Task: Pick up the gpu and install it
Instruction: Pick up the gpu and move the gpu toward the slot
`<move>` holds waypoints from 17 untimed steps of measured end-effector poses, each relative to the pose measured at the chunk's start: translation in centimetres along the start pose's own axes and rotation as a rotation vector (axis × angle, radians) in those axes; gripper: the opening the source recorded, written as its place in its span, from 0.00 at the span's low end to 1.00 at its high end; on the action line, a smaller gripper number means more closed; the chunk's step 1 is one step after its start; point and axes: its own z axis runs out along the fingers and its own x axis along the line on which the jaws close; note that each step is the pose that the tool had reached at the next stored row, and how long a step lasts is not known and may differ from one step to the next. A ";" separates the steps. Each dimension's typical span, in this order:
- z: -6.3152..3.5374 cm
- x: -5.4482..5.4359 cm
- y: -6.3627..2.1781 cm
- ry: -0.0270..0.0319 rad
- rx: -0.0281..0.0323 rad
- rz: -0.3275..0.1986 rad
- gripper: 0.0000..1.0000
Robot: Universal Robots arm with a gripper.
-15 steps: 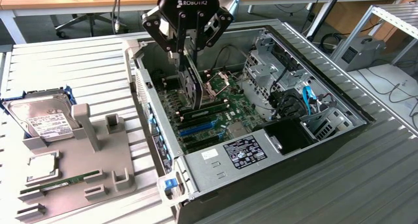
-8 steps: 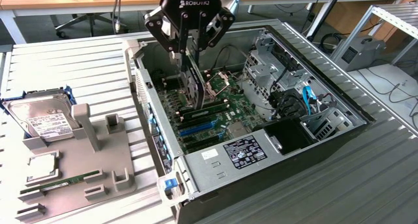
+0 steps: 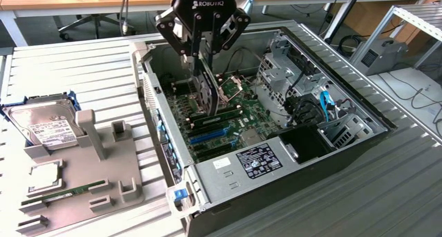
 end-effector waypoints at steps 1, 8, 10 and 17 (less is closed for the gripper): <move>0.03 -0.1 0.01 -0.0001 0.0012 0.000 0.26; 0.18 -0.4 0.04 -0.0003 0.0041 0.000 0.26; 0.24 -0.5 0.05 -0.0003 0.0047 0.000 0.26; 0.38 -0.9 0.08 -0.0005 0.0076 0.000 0.26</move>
